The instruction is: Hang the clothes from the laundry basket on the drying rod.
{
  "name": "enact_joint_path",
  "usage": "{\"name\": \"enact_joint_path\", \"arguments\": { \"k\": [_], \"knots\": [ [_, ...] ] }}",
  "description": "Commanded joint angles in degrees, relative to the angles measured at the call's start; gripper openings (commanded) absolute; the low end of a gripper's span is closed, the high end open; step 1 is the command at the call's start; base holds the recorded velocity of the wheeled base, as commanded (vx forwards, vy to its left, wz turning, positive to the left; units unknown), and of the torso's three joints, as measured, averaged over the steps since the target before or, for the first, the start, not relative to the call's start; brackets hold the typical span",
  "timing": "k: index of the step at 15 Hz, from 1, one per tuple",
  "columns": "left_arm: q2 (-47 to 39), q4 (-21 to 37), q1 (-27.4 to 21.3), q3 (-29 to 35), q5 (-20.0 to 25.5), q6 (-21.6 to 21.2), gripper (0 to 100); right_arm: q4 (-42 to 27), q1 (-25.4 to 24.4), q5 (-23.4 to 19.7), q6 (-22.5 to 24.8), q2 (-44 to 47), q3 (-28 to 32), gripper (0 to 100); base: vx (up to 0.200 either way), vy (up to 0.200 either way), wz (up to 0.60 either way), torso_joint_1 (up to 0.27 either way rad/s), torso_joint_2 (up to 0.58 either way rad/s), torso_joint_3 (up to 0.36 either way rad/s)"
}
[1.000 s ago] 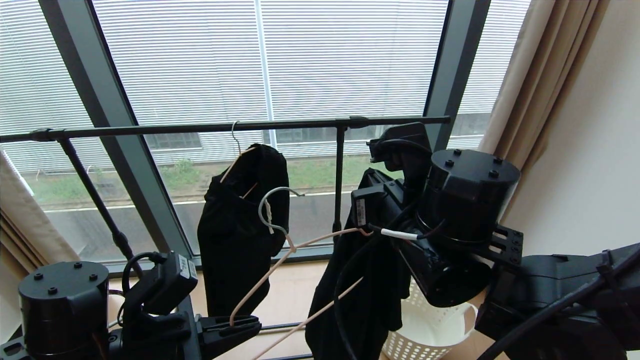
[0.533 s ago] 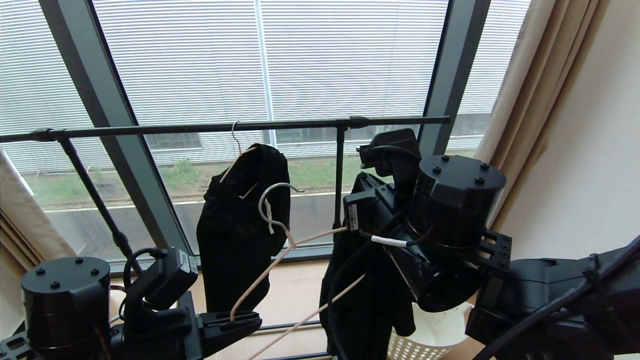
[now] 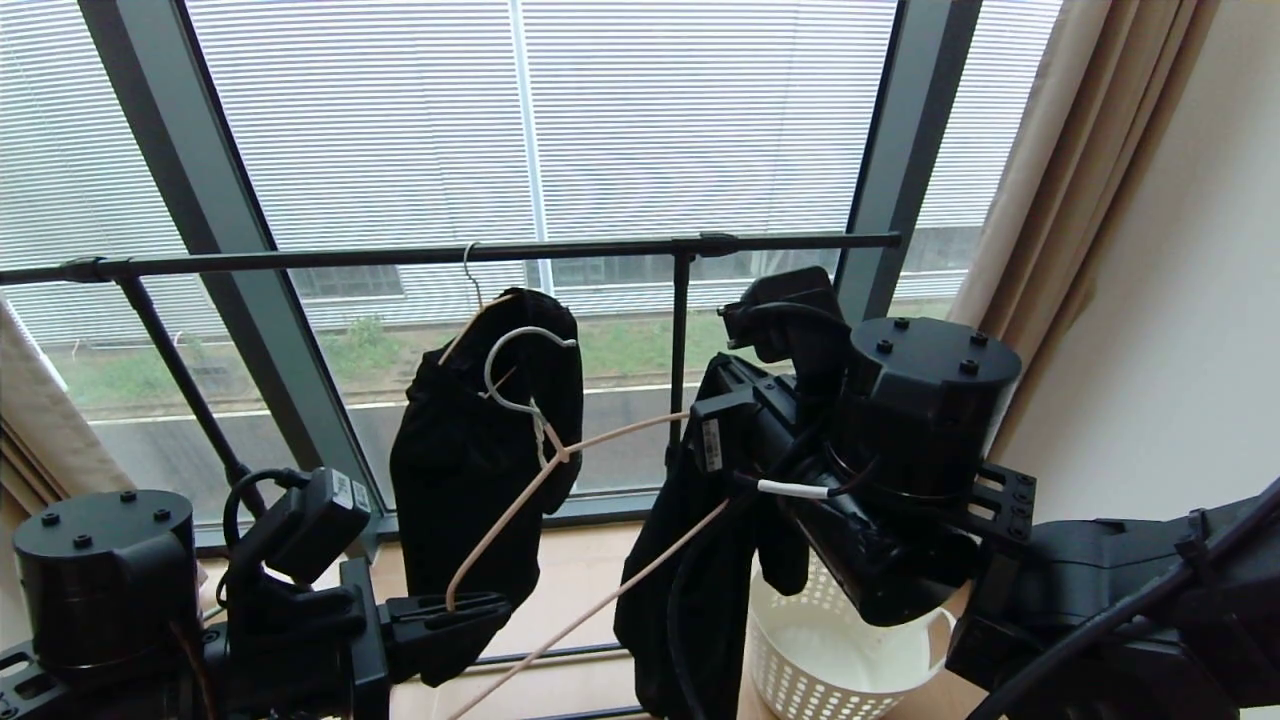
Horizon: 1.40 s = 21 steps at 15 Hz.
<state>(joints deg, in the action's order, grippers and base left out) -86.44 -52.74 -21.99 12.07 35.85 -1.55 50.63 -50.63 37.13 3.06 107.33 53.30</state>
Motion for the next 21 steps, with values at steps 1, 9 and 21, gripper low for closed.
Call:
{"name": "enact_joint_path", "arguments": {
  "k": [1, 9, 21],
  "knots": [
    [-0.1, 0.0, -0.6, -0.2, 0.1, 0.0, 0, 0.1, -0.2, 0.0, 0.0, -0.2, -0.1, 0, 0.0, 0.0, 0.0, 0.0, 0.0, 0.0],
    [-1.4, 0.0, -4.7, -1.7, 0.2, -0.6, 0, 2.4, -6.1, 0.0, -0.2, -0.5, -1.0, 0, 0.0, 0.0, 0.0, 0.0, 0.0, 0.0],
    [-2.3, -0.1, -4.6, -1.4, 0.1, -0.2, 0, 2.6, -13.9, 0.4, 0.0, -2.4, -3.3, 0, 0.0, 0.0, 0.0, 0.0, 0.0, 0.0]
  ]
}}
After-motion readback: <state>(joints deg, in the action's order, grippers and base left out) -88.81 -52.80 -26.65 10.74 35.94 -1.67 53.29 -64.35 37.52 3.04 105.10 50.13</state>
